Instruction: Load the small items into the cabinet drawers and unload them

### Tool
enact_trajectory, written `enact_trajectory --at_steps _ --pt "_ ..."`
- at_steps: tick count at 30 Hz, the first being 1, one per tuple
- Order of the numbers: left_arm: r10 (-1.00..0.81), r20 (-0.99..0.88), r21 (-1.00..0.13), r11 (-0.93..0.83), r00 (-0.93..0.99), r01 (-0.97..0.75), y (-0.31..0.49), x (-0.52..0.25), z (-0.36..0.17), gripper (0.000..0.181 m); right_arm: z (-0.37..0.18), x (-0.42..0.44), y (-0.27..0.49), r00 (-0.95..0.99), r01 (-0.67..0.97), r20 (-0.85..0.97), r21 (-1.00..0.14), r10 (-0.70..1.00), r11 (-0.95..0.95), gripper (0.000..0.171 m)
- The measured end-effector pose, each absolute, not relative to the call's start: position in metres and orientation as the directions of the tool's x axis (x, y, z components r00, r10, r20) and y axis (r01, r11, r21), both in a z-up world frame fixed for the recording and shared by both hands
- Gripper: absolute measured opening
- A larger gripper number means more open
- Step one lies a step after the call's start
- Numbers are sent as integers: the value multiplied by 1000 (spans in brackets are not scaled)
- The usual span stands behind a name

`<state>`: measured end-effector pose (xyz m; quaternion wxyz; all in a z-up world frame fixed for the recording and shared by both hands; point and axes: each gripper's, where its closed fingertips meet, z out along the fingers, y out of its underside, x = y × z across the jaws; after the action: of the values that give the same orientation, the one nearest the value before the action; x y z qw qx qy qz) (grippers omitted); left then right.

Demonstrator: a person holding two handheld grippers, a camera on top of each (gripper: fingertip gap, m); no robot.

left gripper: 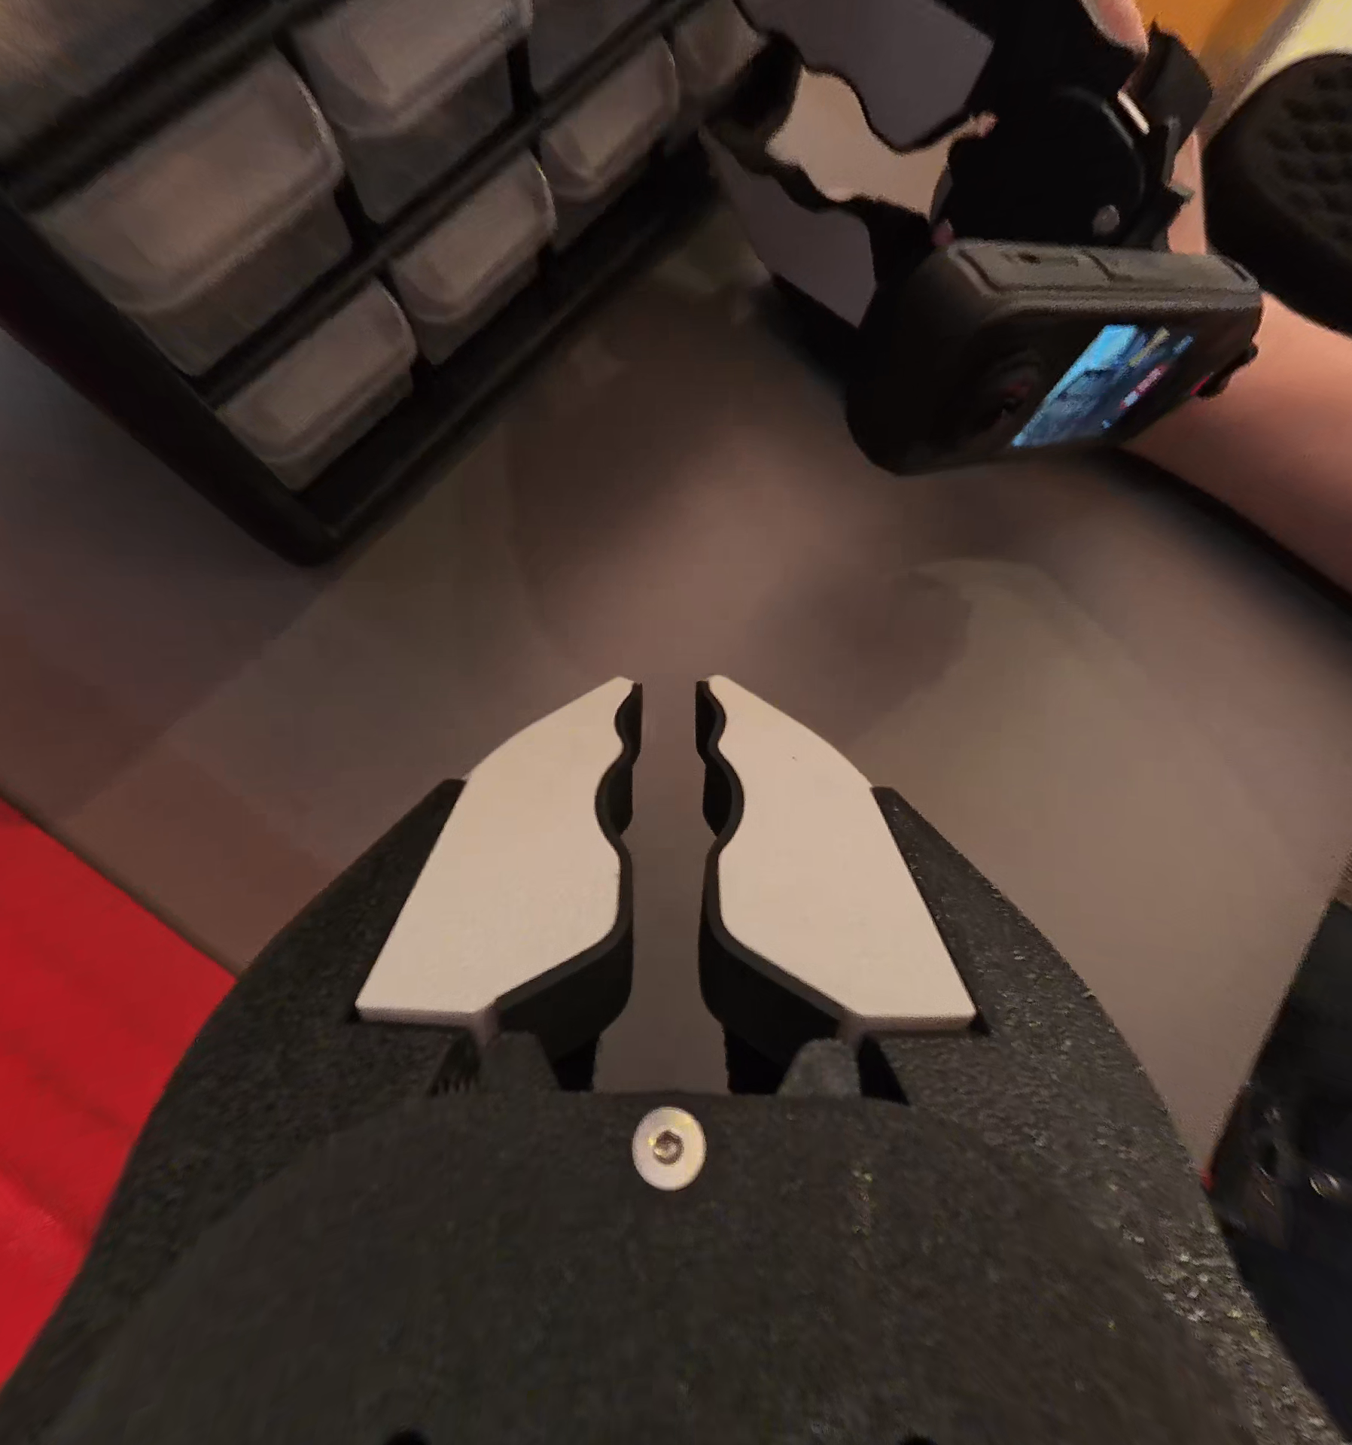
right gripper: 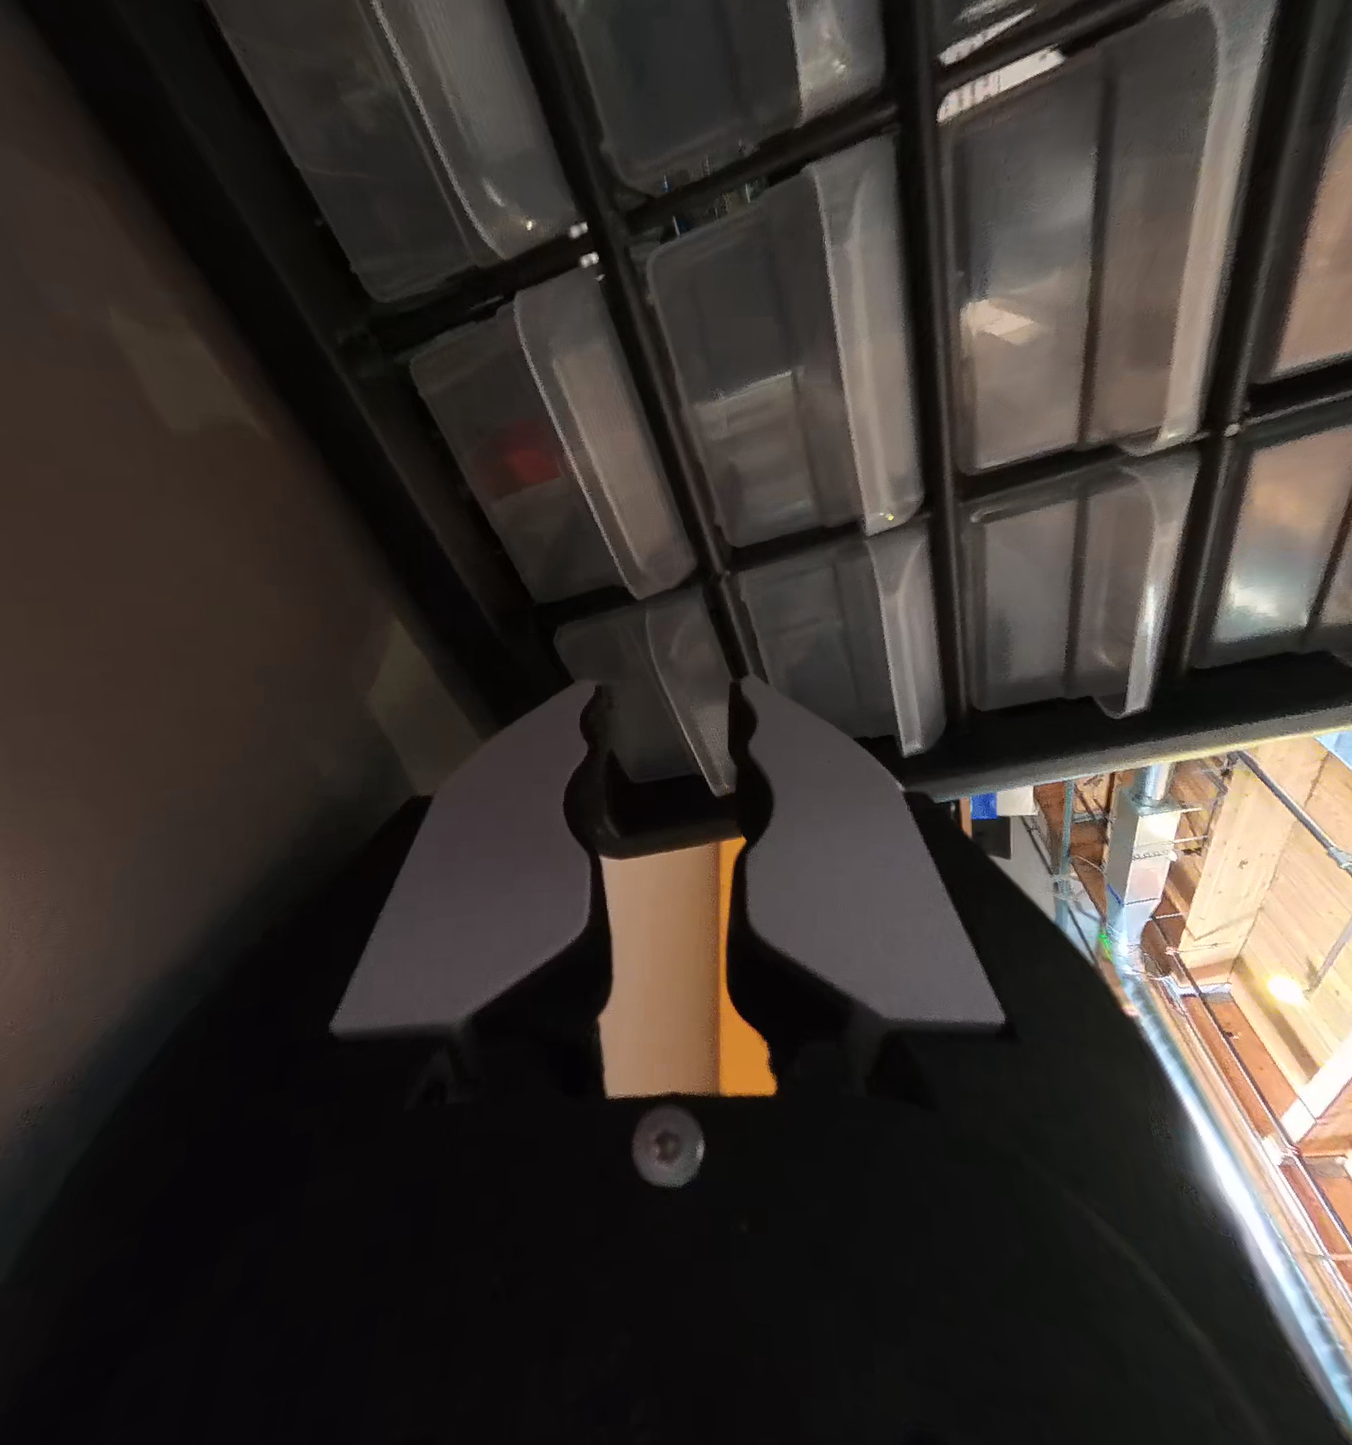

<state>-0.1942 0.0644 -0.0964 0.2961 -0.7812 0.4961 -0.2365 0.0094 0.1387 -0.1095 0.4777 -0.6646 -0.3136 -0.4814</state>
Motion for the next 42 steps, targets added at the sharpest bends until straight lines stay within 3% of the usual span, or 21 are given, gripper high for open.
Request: enact_trajectory --at_steps 6,11,17,24,42 --pt "-889 130 -776 -367 440 -513 76 -195 -81 19 -105 8 137 360 874 932 -355 -47 -331 31" --pt "-840 97 -783 -395 533 -480 85 -211 -93 21 -92 5 126 511 829 858 -506 -48 -238 30" --pt "-833 103 -791 -399 543 -463 84 -207 -98 23 -88 21 116 763 629 646 -748 -12 -211 28" --pt "-836 64 -794 -374 545 -479 85 -202 -98 23 -83 18 118 933 361 356 -913 62 -189 24" --pt "-841 73 -809 -364 537 -461 76 -199 -95 23 -69 19 104 984 175 166 -968 62 -182 22"
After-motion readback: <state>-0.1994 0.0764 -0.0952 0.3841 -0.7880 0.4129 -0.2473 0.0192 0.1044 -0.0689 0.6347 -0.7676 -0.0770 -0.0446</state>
